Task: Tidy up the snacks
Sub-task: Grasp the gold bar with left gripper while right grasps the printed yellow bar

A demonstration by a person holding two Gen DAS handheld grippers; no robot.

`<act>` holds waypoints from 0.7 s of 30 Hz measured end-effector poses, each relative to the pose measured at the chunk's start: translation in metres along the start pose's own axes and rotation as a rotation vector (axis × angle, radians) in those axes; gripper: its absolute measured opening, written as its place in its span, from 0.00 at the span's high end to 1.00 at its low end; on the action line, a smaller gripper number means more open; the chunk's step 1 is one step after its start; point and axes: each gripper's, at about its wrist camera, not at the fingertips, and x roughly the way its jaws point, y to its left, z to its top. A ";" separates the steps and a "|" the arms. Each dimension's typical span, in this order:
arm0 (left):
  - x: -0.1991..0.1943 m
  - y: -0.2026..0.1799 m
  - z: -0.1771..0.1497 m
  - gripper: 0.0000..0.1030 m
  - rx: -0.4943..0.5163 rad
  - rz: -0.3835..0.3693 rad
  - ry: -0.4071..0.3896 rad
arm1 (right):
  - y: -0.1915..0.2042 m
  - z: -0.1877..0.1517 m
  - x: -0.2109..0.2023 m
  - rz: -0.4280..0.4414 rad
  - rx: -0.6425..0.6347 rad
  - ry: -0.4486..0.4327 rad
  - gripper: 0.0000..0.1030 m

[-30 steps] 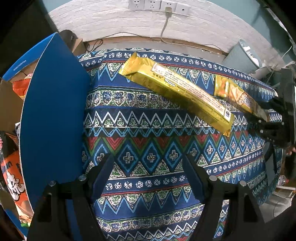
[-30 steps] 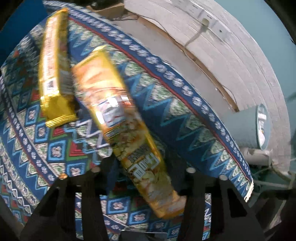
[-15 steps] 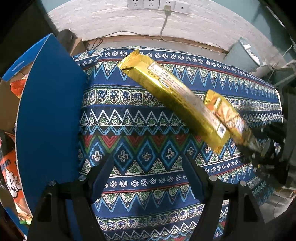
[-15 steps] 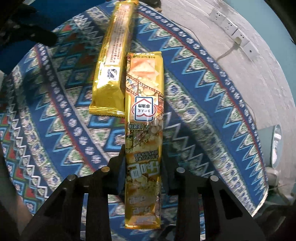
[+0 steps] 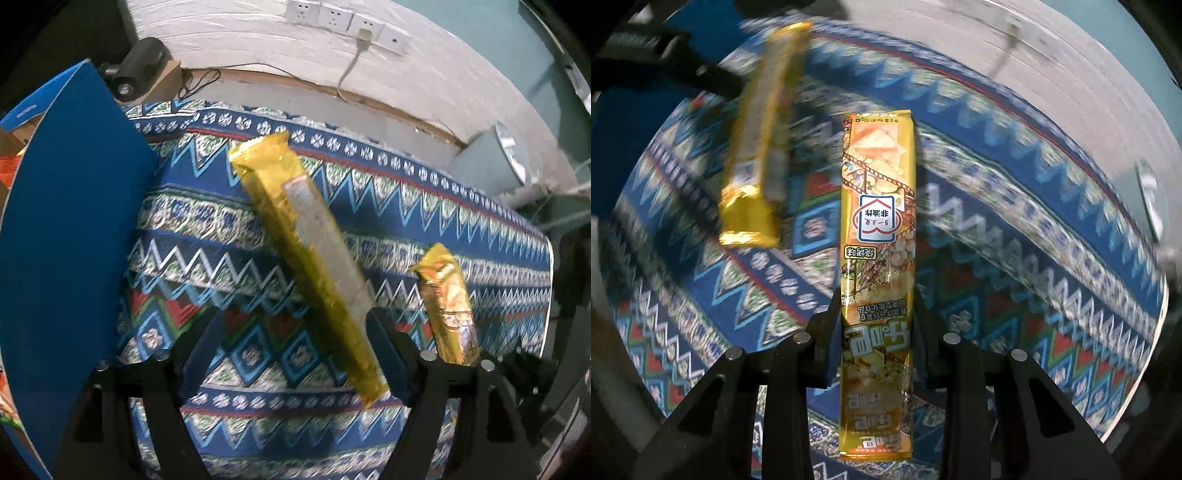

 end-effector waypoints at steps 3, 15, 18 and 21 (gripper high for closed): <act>0.006 -0.003 0.009 0.20 -0.023 0.008 -0.010 | -0.016 -0.001 -0.002 -0.007 0.065 -0.022 0.71; 0.044 -0.031 0.021 0.16 0.005 0.026 0.011 | -0.037 -0.011 -0.004 -0.002 0.101 -0.076 0.68; 0.045 -0.041 0.011 0.23 0.077 0.054 -0.009 | -0.039 -0.010 -0.002 -0.001 0.115 -0.081 0.68; 0.043 -0.046 0.003 0.37 0.137 0.075 -0.031 | -0.035 0.002 0.005 -0.012 0.119 -0.078 0.66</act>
